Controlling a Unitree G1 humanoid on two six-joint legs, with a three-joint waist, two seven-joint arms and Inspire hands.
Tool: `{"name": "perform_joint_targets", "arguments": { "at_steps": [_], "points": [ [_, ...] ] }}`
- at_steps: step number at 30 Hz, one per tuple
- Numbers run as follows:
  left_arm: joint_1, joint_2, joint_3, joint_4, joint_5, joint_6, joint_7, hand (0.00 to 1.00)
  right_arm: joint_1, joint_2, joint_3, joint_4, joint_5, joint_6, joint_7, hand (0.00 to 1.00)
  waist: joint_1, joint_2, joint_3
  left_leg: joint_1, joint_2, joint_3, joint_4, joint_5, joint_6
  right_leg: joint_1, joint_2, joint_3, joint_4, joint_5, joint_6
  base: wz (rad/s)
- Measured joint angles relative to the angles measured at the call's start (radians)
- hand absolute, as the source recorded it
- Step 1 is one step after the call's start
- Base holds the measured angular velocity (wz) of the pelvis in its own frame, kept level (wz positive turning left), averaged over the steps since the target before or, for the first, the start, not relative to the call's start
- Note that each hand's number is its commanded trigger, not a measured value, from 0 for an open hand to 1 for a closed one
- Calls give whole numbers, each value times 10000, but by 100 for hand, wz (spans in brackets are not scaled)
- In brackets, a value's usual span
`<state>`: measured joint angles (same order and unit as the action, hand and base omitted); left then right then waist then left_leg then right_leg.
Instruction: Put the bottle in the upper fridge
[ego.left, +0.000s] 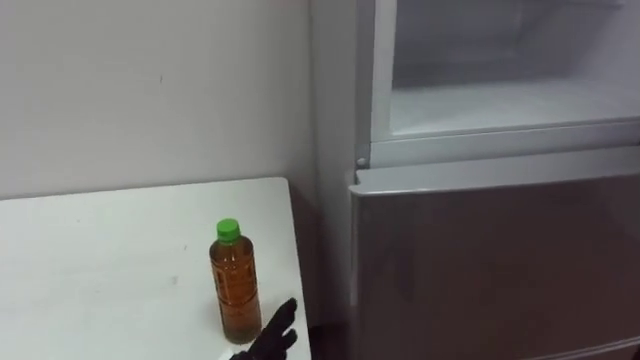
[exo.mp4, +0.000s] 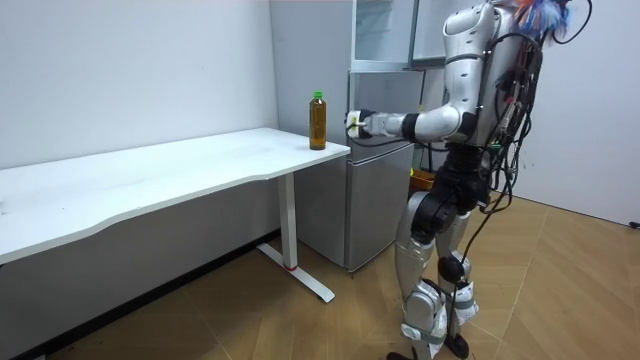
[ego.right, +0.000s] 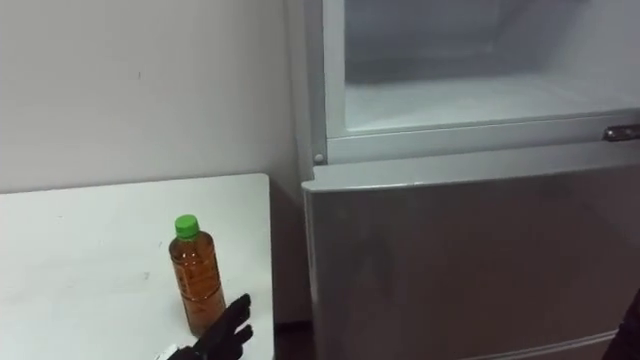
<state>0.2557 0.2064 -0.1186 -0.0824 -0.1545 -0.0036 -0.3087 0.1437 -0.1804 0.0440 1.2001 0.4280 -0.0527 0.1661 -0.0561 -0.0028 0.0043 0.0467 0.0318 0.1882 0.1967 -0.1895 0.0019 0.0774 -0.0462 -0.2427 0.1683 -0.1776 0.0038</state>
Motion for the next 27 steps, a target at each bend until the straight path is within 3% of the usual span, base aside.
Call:
{"name": "perform_joint_targets", "arguments": {
  "at_steps": [5,10,12,15,20,27],
  "points": [
    [598,2,-31,1446,1117,-76,440,0,45,-20,-66,-30,-50,-5,-3,0,89,2,-1,14,-59,-134,-24,-1,2,55,-47,-123,14,-43,41,9],
    [652,-82,-4,3491,2336,-521,1054,0,-21,-22,-90,-34,-462,-119,100,0,117,-13,-13,4,-87,-228,-91,1,7,81,-68,-230,7,-61,52,4],
    [626,-126,-11,4576,2672,-856,1261,0,-43,-53,-55,-44,-669,-175,244,0,149,-14,-31,2,-92,-287,-46,0,6,105,-83,-353,1,-67,43,9],
    [627,-202,-9,5478,3270,-936,1540,0,-70,-91,12,-40,-932,-257,288,0,287,-9,-28,-37,-89,-296,11,-2,3,92,-83,-365,0,-84,37,1],
    [650,-231,177,6762,3344,-1361,2024,0,-37,-90,13,-61,-1033,-405,297,0,395,5,-33,-21,-91,-299,-27,-7,-4,102,-89,-401,4,-107,48,1],
    [530,-640,753,8572,2865,-1587,2755,0,-13,-61,63,-297,-1183,-429,307,0,401,-11,-64,-30,-147,-443,-40,-8,0,141,-171,-627,16,-168,67,6]
  ]
}}
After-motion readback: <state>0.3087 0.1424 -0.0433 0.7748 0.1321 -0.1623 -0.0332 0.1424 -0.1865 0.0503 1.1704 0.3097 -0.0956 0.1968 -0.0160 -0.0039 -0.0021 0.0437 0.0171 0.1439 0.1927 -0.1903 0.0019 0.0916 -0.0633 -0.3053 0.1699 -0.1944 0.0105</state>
